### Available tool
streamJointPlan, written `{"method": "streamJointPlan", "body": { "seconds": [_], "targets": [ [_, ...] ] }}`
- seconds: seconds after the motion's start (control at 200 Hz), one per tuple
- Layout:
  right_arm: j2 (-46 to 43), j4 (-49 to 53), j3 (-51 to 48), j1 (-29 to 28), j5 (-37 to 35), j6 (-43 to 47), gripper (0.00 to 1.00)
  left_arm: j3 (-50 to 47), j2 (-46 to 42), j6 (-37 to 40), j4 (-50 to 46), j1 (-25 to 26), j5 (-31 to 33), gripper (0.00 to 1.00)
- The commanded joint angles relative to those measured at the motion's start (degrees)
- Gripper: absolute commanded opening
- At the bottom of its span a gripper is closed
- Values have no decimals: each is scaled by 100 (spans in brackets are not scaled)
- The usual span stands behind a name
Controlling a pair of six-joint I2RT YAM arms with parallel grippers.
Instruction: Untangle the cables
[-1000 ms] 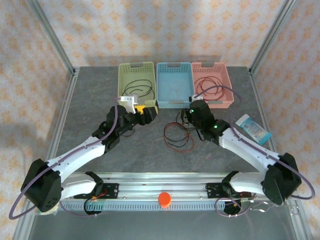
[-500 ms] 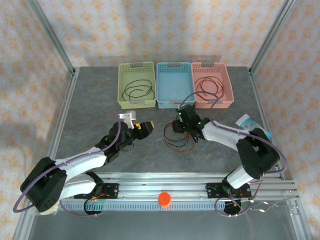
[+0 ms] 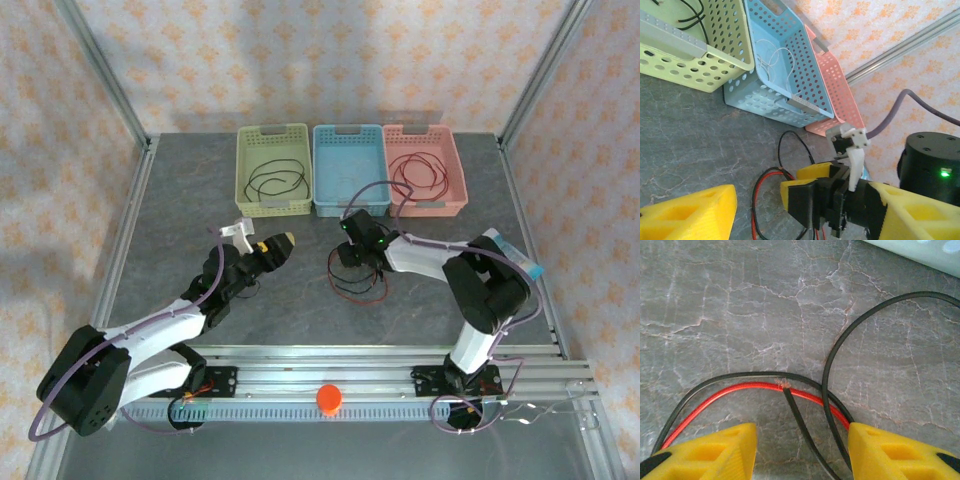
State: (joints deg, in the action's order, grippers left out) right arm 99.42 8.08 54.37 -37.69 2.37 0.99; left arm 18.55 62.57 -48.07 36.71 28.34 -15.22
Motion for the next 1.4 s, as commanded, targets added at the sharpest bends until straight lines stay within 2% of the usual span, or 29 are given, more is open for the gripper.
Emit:
{"method": "streamJointPlan", "body": {
  "seconds": [0.0, 0.16, 0.32, 0.496, 0.756, 0.936, 1.192, 1.392],
  "targets": [
    [160, -18, 203, -10, -246, 130, 50, -9, 71, -70, 398, -65, -148, 68],
    [242, -40, 272, -10, -255, 136, 43, 16, 56, -40, 357, -61, -145, 68],
    [119, -97, 201, -10, -264, 82, 25, 103, 46, 51, 217, -62, -132, 68],
    [-308, -64, 102, -10, -324, -22, 14, 256, 22, 228, 21, -67, -104, 68],
    [-1376, 291, -13, -9, -369, -250, 6, 824, -33, 824, -633, -49, -147, 70],
    [-2084, 608, 44, -10, -338, -568, 4, 1303, 43, 1301, -936, 170, -83, 74],
    [-2900, 931, 595, -1, -237, -883, 3, 2029, 597, 1903, -1186, 671, -145, 74],
    [-3355, 1049, 1100, 8, -154, -708, 2, 2365, 1067, 2251, -1283, 743, -229, 74]
  ]
}}
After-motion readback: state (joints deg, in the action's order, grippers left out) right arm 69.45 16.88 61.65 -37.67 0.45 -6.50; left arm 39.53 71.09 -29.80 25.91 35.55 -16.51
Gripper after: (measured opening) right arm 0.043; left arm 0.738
